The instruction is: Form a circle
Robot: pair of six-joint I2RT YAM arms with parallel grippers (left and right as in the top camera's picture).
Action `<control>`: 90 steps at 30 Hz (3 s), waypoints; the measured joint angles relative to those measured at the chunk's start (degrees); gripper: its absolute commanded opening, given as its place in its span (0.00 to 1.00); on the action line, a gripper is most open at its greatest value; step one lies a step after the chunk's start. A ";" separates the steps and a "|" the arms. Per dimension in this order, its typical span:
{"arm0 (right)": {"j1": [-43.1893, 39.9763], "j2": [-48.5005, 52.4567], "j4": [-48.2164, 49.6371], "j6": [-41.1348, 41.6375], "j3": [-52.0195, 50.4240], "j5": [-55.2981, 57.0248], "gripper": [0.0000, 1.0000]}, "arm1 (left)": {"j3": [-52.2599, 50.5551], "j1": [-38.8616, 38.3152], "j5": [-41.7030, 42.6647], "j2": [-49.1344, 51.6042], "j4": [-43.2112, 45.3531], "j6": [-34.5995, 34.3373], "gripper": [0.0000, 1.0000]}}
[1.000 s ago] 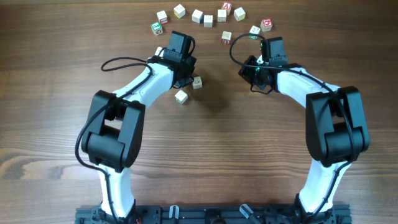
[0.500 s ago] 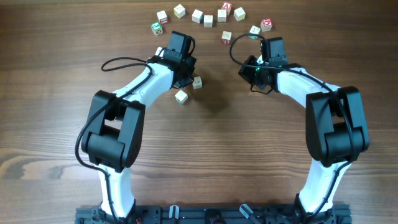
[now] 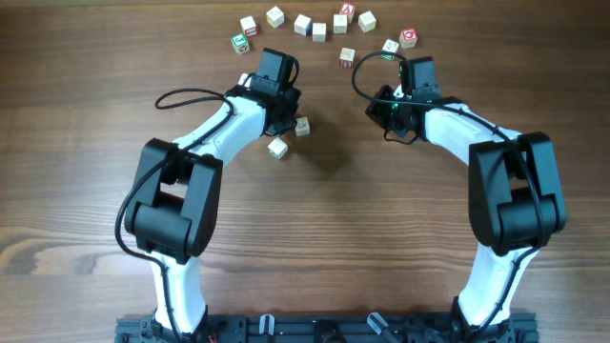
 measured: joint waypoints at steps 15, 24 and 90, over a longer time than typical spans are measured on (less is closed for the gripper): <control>0.00 0.00 -0.22 0.00 0.00 0.00 0.04 | 0.02 3.06 -0.68 0.00 2.08 0.00 0.04; 0.00 0.00 -0.22 0.00 0.00 0.00 0.04 | 0.02 2.75 -0.92 0.04 -1.14 0.00 0.04; 0.00 0.00 -0.17 -0.09 0.00 0.00 0.18 | -12.55 -2.54 -5.22 -8.76 -10.47 79.87 0.47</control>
